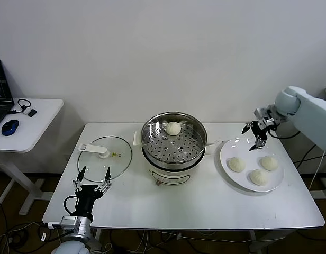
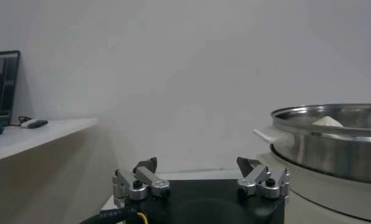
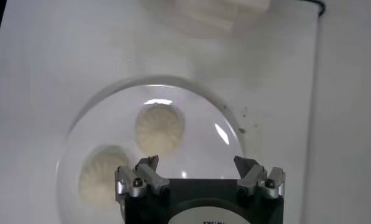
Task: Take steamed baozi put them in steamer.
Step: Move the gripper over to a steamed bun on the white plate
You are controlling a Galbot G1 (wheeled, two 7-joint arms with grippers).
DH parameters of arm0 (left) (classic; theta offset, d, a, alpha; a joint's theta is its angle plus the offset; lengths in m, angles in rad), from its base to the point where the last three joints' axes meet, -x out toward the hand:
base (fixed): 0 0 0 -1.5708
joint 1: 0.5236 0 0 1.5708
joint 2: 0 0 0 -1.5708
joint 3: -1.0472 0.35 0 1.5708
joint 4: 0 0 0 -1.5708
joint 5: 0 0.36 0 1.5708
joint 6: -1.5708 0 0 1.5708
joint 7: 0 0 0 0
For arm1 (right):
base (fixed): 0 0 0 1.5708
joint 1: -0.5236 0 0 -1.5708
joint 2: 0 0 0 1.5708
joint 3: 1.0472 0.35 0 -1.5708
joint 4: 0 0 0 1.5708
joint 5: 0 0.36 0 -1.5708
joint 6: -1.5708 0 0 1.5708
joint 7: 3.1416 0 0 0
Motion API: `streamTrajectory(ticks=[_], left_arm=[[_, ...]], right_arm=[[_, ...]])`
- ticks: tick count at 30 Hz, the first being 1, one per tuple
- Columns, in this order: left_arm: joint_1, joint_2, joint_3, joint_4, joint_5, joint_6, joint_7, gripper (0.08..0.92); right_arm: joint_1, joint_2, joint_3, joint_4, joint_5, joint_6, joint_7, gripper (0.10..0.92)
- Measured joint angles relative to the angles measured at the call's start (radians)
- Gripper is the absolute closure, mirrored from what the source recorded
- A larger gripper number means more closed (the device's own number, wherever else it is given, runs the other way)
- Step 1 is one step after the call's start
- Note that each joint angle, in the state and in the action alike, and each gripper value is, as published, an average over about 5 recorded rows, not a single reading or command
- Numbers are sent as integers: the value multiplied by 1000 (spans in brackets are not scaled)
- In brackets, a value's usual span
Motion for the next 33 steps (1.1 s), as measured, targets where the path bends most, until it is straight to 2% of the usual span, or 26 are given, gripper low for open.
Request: streamTrajectory(ticks=[33], left_arm=[[14,0,-10,16,-1,-10,0,177]], right_arm=[[-154,107,73,-116,-96,-16,-9,203]])
